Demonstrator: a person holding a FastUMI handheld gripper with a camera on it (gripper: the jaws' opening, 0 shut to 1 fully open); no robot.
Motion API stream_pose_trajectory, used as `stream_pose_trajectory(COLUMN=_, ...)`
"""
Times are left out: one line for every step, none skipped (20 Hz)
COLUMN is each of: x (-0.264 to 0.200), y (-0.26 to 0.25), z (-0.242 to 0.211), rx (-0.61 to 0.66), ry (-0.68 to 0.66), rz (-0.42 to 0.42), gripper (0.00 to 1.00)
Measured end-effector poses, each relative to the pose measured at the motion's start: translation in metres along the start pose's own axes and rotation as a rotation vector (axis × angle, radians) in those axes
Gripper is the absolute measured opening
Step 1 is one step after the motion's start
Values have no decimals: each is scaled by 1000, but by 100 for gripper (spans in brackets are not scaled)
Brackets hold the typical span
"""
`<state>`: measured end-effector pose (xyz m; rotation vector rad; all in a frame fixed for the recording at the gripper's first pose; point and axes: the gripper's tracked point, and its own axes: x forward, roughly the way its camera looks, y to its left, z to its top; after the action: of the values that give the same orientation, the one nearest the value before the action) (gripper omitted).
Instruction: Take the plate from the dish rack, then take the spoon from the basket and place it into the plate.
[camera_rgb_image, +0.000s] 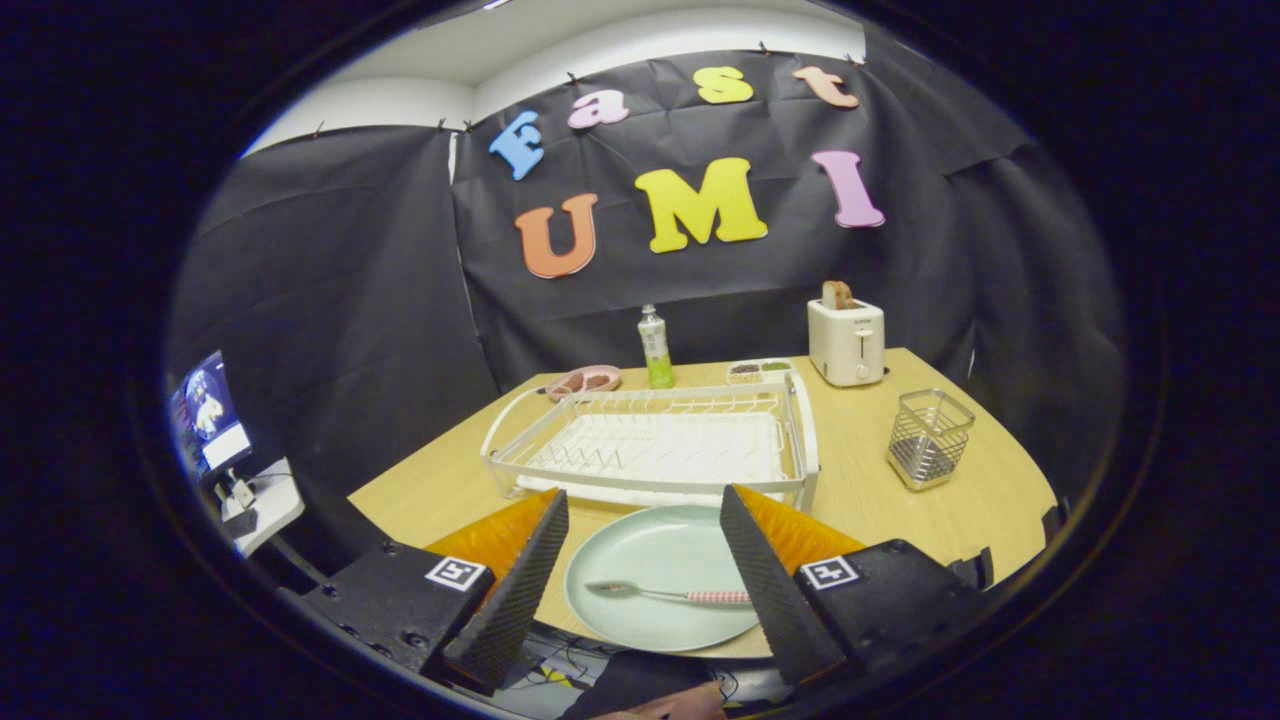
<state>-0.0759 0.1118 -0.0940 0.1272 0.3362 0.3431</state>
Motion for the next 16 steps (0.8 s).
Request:
stream_pose_trajectory(x=-5, y=0, z=-1, rx=-16, ry=-5, rz=-1, gripper=99)
stream_pose_trajectory(x=-10, y=-1, z=0, rx=-30, ry=-13, rz=-7, gripper=99)
stream_pose_trajectory(x=-14, y=-4, z=1, rx=-39, ry=-26, rz=-14, gripper=99)
stream_pose_trajectory(x=-16, y=-6, z=4, rx=-41, ry=-40, rz=-18, gripper=99)
stream_pose_trajectory(x=-17, y=-10, z=5, rx=-42, ry=-50, rz=-28, gripper=99)
stream_pose_trajectory(x=-20, y=-17, z=9, rx=-56, ry=-71, rz=-56, gripper=99)
stream_pose_trajectory(x=-22, y=-23, z=14, rx=-83, ry=-93, rz=-83, gripper=99)
stream_pose_trajectory(x=-24, y=-27, z=17, rx=-101, ry=-111, rz=-97, gripper=99)
stream_pose_trajectory(x=-25, y=-30, z=19, rx=-105, ry=-125, rz=-108, gripper=100)
stream_pose_trajectory(x=-27, y=-34, z=22, rx=-105, ry=-137, rz=-120, gripper=99)
stream_pose_trajectory(x=-28, y=-41, z=25, rx=-101, ry=-151, rz=-135, gripper=99)
stream_pose_trajectory(x=-29, y=-45, z=29, rx=-98, ry=-165, rz=-151, gripper=99)
stream_pose_trajectory(x=-31, y=-51, z=31, rx=-101, ry=-179, rz=-170, gripper=99)
stream_pose_trajectory(x=-31, y=-55, z=33, rx=-104, ry=-190, rz=-189, gripper=100)
stream_pose_trajectory(x=-32, y=-59, z=34, rx=-108, ry=-200, rz=-205, gripper=99)
stream_pose_trajectory(x=-34, y=-61, z=36, rx=-113, ry=-214, rz=-216, gripper=99)
